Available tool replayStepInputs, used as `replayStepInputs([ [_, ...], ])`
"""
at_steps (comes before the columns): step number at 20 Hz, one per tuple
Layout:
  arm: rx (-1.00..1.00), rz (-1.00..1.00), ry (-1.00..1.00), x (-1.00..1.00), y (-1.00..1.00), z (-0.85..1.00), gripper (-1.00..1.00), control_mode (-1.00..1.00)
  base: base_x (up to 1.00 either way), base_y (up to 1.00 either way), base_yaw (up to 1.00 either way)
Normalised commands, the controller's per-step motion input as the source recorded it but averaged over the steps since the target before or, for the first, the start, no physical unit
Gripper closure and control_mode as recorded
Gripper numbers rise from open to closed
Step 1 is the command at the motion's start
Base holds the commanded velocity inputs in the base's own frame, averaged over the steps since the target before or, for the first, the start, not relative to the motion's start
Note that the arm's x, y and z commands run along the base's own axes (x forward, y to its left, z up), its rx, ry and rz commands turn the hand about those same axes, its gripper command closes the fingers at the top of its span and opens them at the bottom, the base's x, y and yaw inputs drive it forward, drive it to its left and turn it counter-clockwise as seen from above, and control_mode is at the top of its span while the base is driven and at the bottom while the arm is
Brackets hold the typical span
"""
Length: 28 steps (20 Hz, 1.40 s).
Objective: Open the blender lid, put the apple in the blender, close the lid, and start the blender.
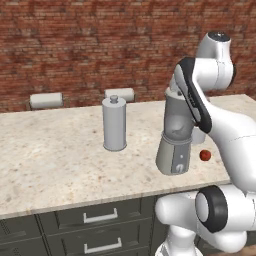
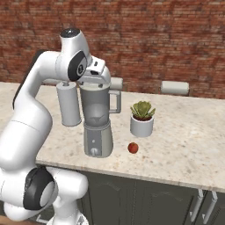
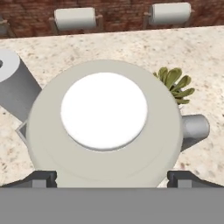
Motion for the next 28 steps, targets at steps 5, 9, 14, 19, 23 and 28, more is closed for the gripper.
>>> replayStepInputs([
  [5,0.0,0.01,0.0,0.19,0.0,-0.07,-1.0,-1.0,0.0,0.0,0.0],
  [9,0.0,0.0,0.0,0.11,0.0,0.0,-1.0,-1.0,0.0,0.0,0.0],
  [14,0.0,0.0,0.0,0.01,0.0,0.0,-1.0,-1.0,0.0,0.0,0.0],
  [19,0.0,0.0,0.0,0.16,0.01,0.0,-1.0,-1.0,0.0,0.0,0.0],
  [23,0.0,0.01,0.0,0.13,0.02,-0.01,-1.0,-1.0,0.0,0.0,0.0],
  [28,0.0,0.02,0.03,0.04,0.07,-0.13,-1.0,-1.0,0.0,0.0,0.0],
])
